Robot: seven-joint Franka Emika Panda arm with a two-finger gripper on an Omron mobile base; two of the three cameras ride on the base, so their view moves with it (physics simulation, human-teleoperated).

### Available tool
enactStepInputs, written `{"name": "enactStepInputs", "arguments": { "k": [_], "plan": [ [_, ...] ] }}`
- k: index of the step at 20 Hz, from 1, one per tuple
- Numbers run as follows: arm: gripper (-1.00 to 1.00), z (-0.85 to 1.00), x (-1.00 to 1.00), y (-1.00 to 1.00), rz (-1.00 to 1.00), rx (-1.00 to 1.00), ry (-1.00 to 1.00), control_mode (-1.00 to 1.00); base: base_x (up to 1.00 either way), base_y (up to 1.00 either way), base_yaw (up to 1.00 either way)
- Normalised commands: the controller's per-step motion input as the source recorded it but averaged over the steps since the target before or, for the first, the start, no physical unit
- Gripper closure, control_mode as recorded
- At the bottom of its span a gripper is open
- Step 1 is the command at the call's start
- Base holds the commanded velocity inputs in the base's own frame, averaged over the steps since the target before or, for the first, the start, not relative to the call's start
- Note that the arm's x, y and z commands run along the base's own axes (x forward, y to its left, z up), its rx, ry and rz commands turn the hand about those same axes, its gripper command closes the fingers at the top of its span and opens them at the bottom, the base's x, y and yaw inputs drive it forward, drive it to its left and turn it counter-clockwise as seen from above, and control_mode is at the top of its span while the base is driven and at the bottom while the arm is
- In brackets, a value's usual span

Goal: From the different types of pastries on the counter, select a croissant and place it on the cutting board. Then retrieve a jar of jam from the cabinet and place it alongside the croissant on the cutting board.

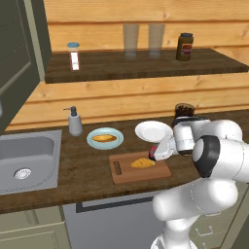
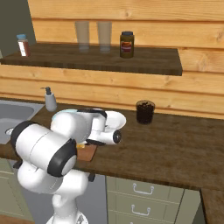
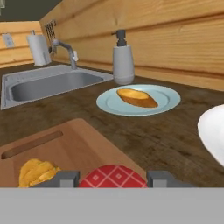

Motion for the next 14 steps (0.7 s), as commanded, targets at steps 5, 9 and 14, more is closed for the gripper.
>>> {"name": "enactStepInputs", "arguments": {
  "k": [5,9,14],
  "plan": [
    [1.00,-0.13,0.00,0.00,0.00,0.00,0.00,-1.00,0.00,0.00,0.00],
    [1.00,-0.38,0.00,0.00,0.00,0.00,0.00,-1.00,0.00,0.00,0.00],
    [1.00,-0.38,0.00,0.00,0.00,0.00,0.00,-1.00,0.00,0.00,0.00]
  ]
}}
